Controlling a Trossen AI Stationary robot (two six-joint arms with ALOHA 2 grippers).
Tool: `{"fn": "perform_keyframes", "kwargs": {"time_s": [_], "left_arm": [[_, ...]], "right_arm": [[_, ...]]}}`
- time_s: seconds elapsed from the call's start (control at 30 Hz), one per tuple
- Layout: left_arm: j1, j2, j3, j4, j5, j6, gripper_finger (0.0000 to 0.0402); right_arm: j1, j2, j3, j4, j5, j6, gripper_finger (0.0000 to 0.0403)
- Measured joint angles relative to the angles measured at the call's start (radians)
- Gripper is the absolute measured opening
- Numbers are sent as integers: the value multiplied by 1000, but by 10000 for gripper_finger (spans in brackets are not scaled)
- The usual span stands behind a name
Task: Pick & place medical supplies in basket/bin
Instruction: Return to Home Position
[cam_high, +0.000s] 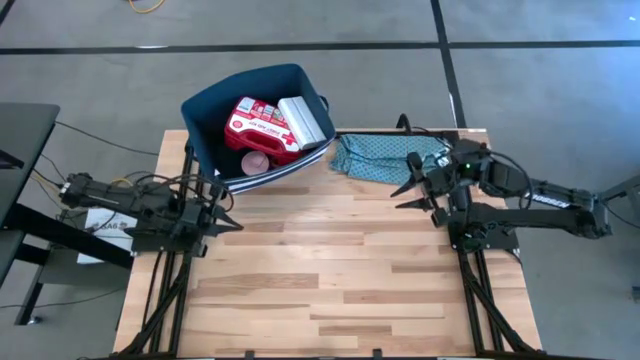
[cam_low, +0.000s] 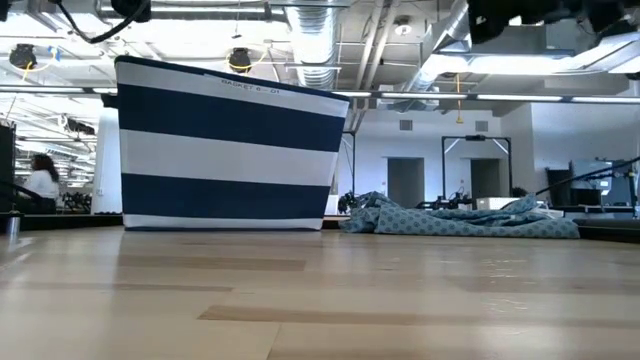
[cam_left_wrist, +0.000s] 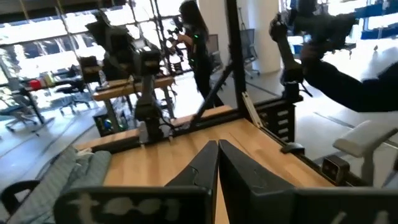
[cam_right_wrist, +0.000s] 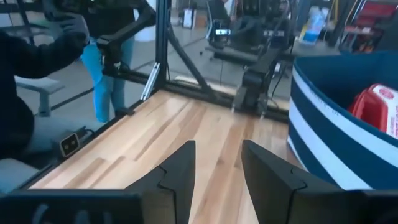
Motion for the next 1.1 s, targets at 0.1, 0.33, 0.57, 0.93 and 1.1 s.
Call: {"fn": "perform_keyframes", "kwargs": {"time_s": [0.1, 0.33, 0.57, 0.93, 1.1], "left_arm": [[8, -19, 0, -4, -12, 13, 4], [13, -140, 0, -68, -15, 42, 4], [13, -304, 1, -170, -16, 12, 4], [13, -381, -10, -214, -16, 45, 4], [13, -382, -91, -155, -17, 45, 4]], "right_arm": [[0, -21, -75, 82, 0, 4, 123], [-3, -38, -180, 142, 4, 53, 123], [-52, -74, -248, 188, -20, 49, 123], [-250, -153, -402, 376, -185, 141, 123], [-327, -164, -457, 412, -235, 159, 123]]}}
